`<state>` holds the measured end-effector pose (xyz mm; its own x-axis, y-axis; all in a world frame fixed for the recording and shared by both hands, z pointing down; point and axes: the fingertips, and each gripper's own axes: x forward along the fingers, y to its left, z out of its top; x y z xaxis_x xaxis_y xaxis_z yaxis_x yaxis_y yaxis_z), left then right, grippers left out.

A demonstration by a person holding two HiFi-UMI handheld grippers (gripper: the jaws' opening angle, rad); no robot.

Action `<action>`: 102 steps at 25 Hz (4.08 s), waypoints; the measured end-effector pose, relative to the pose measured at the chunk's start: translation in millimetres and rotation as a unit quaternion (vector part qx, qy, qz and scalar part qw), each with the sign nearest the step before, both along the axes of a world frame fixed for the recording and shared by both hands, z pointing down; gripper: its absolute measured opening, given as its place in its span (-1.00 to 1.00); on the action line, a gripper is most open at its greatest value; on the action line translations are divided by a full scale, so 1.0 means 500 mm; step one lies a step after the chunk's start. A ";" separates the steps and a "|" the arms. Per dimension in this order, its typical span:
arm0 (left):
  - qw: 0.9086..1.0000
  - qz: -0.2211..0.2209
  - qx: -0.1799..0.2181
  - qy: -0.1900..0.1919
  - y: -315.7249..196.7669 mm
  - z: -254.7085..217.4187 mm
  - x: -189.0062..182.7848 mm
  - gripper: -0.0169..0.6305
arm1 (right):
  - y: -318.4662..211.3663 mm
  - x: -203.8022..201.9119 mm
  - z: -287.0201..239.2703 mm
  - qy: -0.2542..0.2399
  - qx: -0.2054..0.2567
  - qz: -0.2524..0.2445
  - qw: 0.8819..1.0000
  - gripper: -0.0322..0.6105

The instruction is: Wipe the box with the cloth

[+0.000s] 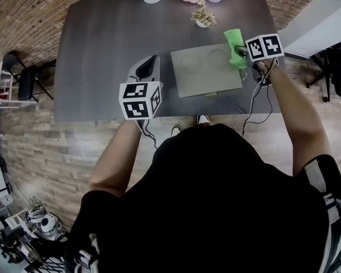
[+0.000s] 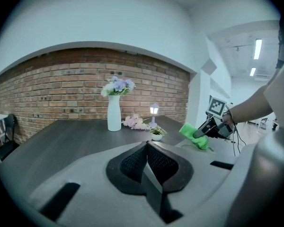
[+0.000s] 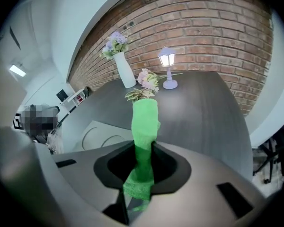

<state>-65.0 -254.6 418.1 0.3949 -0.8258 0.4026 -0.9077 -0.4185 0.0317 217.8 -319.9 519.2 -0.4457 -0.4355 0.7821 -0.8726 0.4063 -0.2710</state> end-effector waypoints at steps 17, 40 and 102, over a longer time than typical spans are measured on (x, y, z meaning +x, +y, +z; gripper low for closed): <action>1.000 0.028 -0.005 0.010 0.057 0.020 -0.032 -0.92 | 0.076 -0.097 0.006 0.060 0.001 -0.053 0.997 -0.66; 0.999 -0.038 0.022 0.004 0.146 0.023 -0.295 -0.92 | 0.223 -0.616 -0.014 -0.005 -0.008 -0.220 0.976 -0.66; 0.997 0.000 0.075 0.029 0.215 0.001 -0.230 -0.92 | 0.298 -0.564 -0.134 -0.160 0.028 -0.122 0.979 -0.66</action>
